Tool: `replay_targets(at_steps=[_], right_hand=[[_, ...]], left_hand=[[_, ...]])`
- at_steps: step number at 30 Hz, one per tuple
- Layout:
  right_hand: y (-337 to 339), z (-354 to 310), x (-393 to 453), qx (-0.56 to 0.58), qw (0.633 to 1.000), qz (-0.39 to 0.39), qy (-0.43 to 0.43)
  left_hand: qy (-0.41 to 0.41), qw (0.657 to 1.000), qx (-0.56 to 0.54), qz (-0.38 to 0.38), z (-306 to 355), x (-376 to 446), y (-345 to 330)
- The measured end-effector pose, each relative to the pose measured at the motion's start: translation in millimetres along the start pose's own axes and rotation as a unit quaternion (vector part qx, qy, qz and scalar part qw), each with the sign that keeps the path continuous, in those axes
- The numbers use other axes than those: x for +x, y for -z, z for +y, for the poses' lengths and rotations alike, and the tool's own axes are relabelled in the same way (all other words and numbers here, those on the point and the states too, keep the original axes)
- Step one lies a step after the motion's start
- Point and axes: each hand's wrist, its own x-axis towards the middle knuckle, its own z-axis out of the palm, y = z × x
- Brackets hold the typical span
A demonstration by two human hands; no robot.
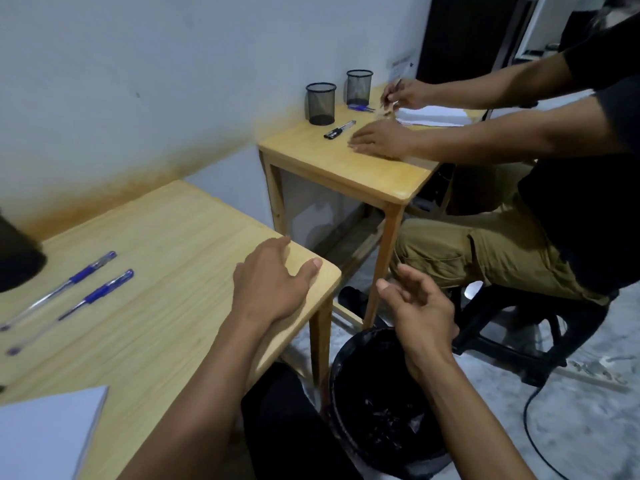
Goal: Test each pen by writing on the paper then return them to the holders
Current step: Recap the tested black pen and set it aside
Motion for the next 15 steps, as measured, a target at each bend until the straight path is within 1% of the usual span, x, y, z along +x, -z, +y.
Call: replay_targets(at_steps=[2,5,7,10,13,15], right_hand=[[-15,-29,-12,0.02,0.998,-0.042,0.037],[-46,-59,-33,0.044,0.988,-0.127,0.08],[-71,-70,-45,0.046,0.976,-0.189,0.099],[-116,-74,-63,0.055,0.958,-0.262,0.1],[-161,-71,-85,0.06,0.945,-0.308,0.097],[-185,-68,-102,0.061,0.935,-0.336,0.101]], left_hand=[[-0.002,0.998,-0.066,0.021,1,-7,18],[-0.016,0.993,-0.101,0.063,-12,-22,47],[-0.021,0.989,-0.109,0.1,-26,-36,67],[-0.026,0.978,-0.108,0.175,-53,-63,94],[-0.012,0.961,-0.102,0.256,-85,-93,117],[0.014,0.952,-0.105,0.288,-105,-114,131]])
